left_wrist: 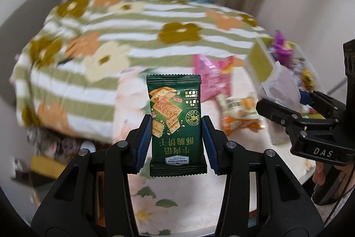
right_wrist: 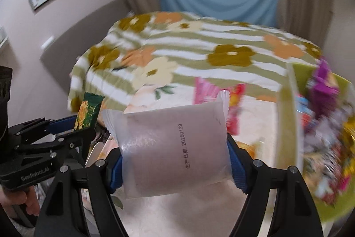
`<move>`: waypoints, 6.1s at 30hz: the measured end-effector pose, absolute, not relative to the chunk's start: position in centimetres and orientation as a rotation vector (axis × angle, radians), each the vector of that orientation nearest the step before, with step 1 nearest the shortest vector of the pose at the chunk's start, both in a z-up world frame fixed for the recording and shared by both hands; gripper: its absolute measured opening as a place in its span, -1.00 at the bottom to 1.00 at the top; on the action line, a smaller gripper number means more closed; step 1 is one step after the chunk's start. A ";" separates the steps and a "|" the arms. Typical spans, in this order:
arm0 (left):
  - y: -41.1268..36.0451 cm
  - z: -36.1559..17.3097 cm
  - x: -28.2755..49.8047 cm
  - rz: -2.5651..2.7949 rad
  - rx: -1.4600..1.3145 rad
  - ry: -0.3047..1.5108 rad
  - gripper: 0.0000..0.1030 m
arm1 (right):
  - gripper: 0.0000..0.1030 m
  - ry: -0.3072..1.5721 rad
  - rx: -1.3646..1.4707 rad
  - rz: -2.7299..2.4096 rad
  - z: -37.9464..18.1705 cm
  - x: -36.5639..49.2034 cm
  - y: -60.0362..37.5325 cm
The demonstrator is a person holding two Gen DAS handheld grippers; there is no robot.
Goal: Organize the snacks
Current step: 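Lift both packets and carry them over the yellow-green box, then open both grippers to drop the green packet and white pouch into the box, then grasp the pink marshmallow bag with the left gripper while the right grasps the egg cake packet, then lift both bags and carry them over the yellow-green box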
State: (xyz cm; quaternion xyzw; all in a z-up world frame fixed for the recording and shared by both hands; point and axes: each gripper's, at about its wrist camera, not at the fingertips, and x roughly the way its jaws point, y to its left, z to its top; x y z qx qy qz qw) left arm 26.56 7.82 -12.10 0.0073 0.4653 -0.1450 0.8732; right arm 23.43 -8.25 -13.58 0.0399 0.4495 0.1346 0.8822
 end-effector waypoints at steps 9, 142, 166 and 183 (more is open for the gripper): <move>-2.3 -8.0 27.0 -0.556 0.083 0.898 -0.21 | 0.42 0.882 0.188 0.033 -9.6 18.6 -16.7; -6.6 -29.4 46.6 -0.757 0.056 1.224 0.60 | 0.91 1.027 0.146 -0.114 -27.1 27.1 -11.9; 2.2 -27.9 43.6 -0.582 0.031 1.235 0.50 | 1.00 1.032 0.021 -0.035 -28.2 28.7 -10.5; 5.9 -25.7 39.0 -0.590 0.006 1.209 0.49 | 0.37 0.974 0.047 -0.074 -26.9 27.5 -10.9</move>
